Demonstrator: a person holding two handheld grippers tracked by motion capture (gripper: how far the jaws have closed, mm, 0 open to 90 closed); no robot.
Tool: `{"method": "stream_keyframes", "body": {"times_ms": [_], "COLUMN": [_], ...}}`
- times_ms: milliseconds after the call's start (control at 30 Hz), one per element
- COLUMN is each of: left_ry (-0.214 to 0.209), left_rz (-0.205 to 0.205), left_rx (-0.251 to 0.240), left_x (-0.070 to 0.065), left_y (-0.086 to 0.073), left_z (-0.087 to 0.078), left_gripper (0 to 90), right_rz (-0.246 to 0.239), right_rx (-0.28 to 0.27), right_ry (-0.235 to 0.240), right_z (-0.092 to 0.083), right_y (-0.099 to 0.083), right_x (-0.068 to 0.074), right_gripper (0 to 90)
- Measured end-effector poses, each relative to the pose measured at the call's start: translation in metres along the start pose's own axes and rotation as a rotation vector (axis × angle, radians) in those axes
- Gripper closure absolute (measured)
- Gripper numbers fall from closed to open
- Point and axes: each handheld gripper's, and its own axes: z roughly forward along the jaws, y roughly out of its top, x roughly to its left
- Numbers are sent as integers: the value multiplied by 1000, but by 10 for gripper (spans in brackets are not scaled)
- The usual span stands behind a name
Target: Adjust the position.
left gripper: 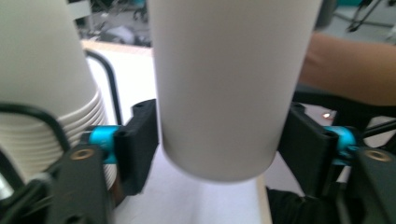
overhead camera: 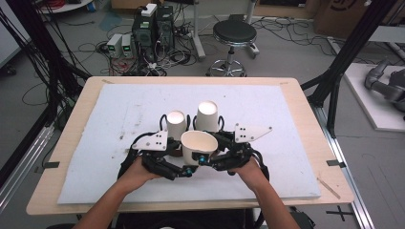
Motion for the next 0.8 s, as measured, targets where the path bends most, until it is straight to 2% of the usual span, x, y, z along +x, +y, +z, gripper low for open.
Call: {"method": "stream_keyframes", "body": {"times_ms": [100,200,333,500,700,800], "left_ry": [16,38,64,87,122,132], "left_rz": [-4,-10,-9,-9,-18,-19], "left_rx": [5,-23,-55,-88,-90,-97], "left_x": [1,2,3,5,8,9], "left_y": [-1,0,2,3,-1,-1], "left_z": [-3,-11,-23,-34,-42,-43], "left_gripper": [284,282,281,281,281,281], "right_rz": [-12,-33,-61,-78,-68,-55], "right_rx": [-3,0,32,63,82,72], "right_ry": [-17,-49,-102,-144,-173,-186], "right_z": [-5,-13,-22,-30,-42,-48], "right_y": [3,7,12,15,16,16], "right_x": [-1,-2,-4,-6,-11,-12], "right_gripper": [400,400,401,401,398,395]}}
